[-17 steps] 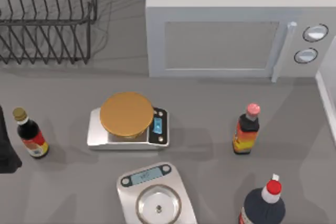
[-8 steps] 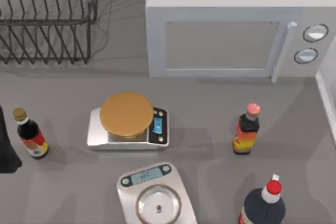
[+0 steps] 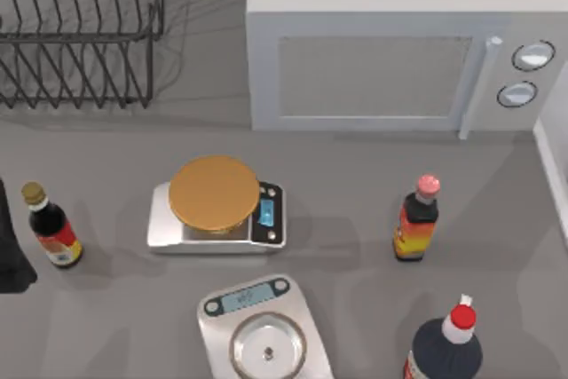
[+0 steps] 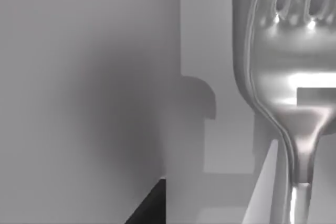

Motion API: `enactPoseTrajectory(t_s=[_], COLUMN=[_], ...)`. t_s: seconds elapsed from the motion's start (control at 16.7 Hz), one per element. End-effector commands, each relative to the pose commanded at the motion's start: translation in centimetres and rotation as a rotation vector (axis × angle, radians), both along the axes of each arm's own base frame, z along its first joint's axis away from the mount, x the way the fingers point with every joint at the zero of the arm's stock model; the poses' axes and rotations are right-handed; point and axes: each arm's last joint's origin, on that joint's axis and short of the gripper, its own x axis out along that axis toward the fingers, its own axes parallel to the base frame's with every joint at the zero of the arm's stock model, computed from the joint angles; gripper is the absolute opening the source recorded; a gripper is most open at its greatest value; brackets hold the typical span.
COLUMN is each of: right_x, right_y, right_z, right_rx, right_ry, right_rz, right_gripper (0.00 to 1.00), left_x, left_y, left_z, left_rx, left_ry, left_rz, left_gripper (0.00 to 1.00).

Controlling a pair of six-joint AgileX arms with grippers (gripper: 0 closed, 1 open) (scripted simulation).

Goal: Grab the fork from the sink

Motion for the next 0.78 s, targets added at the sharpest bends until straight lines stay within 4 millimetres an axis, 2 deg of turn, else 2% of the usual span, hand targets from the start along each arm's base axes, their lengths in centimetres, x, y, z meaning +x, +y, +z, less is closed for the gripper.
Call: enactPoseTrajectory(t_s=[0.24, 0.72, 0.78], right_x=[0.0, 0.0, 0.5], right_y=[0.0, 0.0, 0.1], right_z=[0.0, 0.0, 2.3], right_rx=[0.000, 0.000, -0.001], right_ry=[0.000, 0.000, -0.045], right_rz=[0.000, 0.000, -0.007], right_gripper=[0.02, 0.00, 0.00], left_x=[0.0, 0.0, 0.0], left_y=[0.0, 0.0, 0.0], left_z=[0.0, 0.0, 0.0], left_rx=[0.000, 0.000, 0.000], left_ry=[0.000, 0.000, 0.000], left_rz=[0.000, 0.000, 0.000], left_gripper=[1.00, 1.00, 1.00])
